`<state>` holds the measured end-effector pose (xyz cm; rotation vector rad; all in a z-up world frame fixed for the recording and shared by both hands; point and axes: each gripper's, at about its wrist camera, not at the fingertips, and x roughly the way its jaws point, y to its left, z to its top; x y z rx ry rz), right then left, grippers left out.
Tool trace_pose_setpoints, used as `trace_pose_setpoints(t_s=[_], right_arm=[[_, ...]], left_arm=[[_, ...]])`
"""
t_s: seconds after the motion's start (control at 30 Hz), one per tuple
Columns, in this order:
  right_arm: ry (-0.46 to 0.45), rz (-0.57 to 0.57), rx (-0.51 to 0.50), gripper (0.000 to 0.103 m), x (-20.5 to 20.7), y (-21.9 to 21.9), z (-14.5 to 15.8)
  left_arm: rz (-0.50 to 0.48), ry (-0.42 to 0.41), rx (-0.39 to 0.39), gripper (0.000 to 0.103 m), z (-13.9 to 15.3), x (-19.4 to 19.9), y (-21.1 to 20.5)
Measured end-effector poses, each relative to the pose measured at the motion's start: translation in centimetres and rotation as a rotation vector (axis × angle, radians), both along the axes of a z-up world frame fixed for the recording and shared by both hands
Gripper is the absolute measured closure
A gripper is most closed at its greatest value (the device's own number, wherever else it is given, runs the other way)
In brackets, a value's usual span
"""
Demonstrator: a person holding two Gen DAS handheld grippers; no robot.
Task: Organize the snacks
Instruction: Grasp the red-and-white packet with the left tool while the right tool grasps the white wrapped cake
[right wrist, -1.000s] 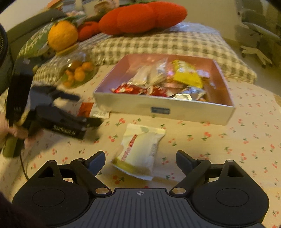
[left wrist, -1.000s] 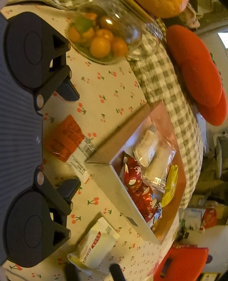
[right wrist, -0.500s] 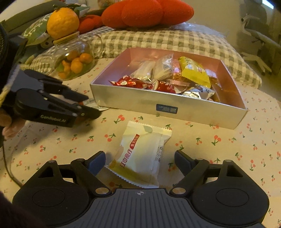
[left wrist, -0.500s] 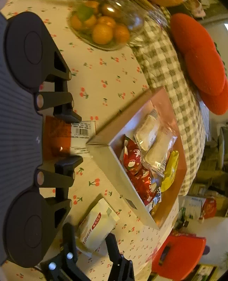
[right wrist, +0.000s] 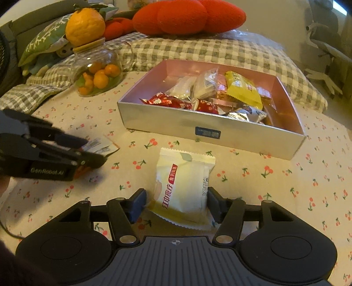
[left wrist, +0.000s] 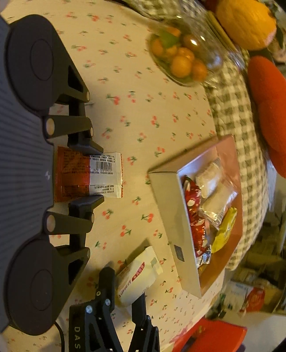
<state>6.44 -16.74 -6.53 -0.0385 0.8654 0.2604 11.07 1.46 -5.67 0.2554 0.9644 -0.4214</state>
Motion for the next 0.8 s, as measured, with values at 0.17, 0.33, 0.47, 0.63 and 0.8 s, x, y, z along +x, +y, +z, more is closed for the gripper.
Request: trace_pose_setpoints(t_s=[0.17, 0.33, 0.47, 0.63, 0.8], right_arm=[[0.01, -0.016, -0.002, 0.044, -0.8, -0.6, 0.0], [0.012, -0.018, -0.007, 0.043, -1.3, -0.8, 0.0], [0.019, -0.026, -0.012, 0.042, -1.2, -0.7, 0.1], [0.018, -0.017, -0.03, 0.036, -1.1, -0.2, 0.0], [0.02, -0.027, -0.034, 0.036, -0.8, 0.1, 0.0]], left_arm=[[0.069, 0.017, 0.006, 0.066, 0.1, -1.7, -0.7], [0.118, 0.009, -0.01, 0.063, 0.0, -2.7, -0.8], [0.114, -0.014, -0.001, 0.055, -0.1, -3.1, -1.0], [0.147, 0.006, -0.005, 0.043, -0.1, -3.5, -1.2], [0.159, 0.012, -0.005, 0.042, -0.2, -4.0, -1.4]])
